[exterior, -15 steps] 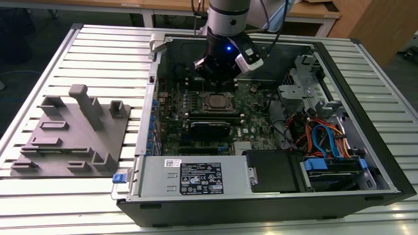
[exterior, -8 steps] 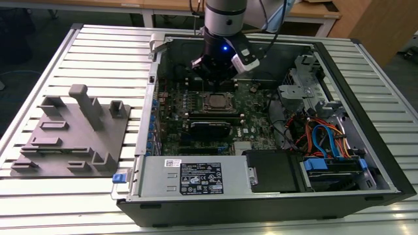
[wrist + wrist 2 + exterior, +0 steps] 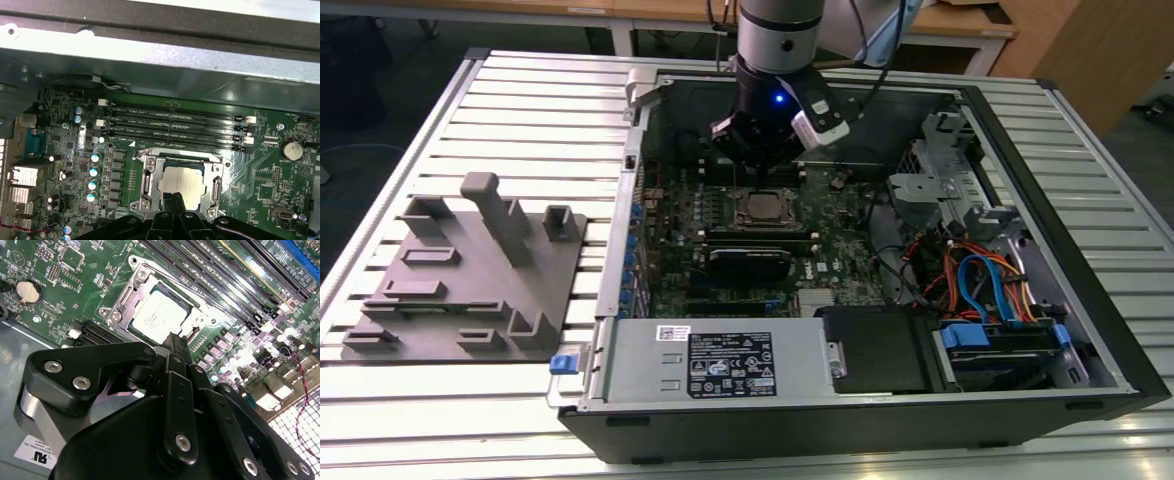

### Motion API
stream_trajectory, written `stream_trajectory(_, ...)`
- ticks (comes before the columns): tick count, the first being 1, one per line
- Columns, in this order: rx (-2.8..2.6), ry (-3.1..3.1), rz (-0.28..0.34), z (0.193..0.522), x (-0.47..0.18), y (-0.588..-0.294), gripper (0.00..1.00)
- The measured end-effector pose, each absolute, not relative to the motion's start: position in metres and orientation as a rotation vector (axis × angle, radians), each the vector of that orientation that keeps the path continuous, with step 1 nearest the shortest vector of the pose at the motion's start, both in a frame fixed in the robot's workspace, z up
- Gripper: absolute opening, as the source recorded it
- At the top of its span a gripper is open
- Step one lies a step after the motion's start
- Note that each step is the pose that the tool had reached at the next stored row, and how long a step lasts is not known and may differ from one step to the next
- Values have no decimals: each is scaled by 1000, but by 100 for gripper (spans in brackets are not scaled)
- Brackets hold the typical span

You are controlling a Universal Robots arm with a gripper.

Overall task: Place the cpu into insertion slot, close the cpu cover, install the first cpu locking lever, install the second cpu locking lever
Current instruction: 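Install the first cpu locking lever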

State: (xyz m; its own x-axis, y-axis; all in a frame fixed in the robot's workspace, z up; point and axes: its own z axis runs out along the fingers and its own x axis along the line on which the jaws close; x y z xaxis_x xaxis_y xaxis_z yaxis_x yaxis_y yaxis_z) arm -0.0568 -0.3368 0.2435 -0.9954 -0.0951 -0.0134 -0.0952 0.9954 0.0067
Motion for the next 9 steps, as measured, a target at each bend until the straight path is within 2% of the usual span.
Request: stream_trajectory(9, -132, 3126, 11, 244, -57, -337, 10)
